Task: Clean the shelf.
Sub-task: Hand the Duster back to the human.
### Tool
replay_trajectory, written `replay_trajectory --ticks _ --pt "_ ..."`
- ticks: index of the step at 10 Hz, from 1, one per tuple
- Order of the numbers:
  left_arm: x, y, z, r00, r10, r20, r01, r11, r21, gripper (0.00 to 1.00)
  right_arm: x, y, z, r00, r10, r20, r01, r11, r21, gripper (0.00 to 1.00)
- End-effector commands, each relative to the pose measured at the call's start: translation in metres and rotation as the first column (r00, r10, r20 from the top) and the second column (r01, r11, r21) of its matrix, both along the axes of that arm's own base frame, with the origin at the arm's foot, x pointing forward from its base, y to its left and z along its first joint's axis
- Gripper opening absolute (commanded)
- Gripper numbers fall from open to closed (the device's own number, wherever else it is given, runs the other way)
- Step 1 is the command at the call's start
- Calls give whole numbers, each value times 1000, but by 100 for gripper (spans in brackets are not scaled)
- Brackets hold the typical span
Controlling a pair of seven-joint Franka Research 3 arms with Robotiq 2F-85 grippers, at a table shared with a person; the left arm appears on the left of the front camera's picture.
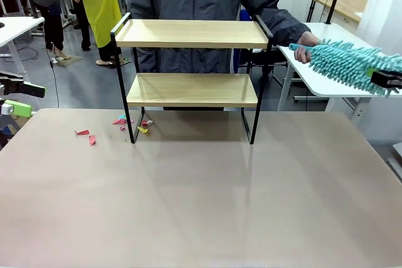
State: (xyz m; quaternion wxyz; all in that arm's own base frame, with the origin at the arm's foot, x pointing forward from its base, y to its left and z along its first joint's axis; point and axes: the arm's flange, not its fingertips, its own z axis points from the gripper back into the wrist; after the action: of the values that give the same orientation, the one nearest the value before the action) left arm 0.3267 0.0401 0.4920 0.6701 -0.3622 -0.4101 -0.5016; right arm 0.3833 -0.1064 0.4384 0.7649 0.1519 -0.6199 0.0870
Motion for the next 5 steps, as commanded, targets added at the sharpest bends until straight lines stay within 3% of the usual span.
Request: replay_trajectory --ticks 1,3,5 --pt "1 -2 2 1000 6 5 -6 1000 -27 100 0 0 0 1000 0 0 0 1000 0 51" --pt "1 -2 2 1000 6 5 -6 1000 -27 100 1 0 -1 1000 -10 -3 10 1000 21 100" --pt "1 -2 2 1000 6 5 -6 1000 -27 100 3 -1 0 1000 -4 -20 6 998 58 100"
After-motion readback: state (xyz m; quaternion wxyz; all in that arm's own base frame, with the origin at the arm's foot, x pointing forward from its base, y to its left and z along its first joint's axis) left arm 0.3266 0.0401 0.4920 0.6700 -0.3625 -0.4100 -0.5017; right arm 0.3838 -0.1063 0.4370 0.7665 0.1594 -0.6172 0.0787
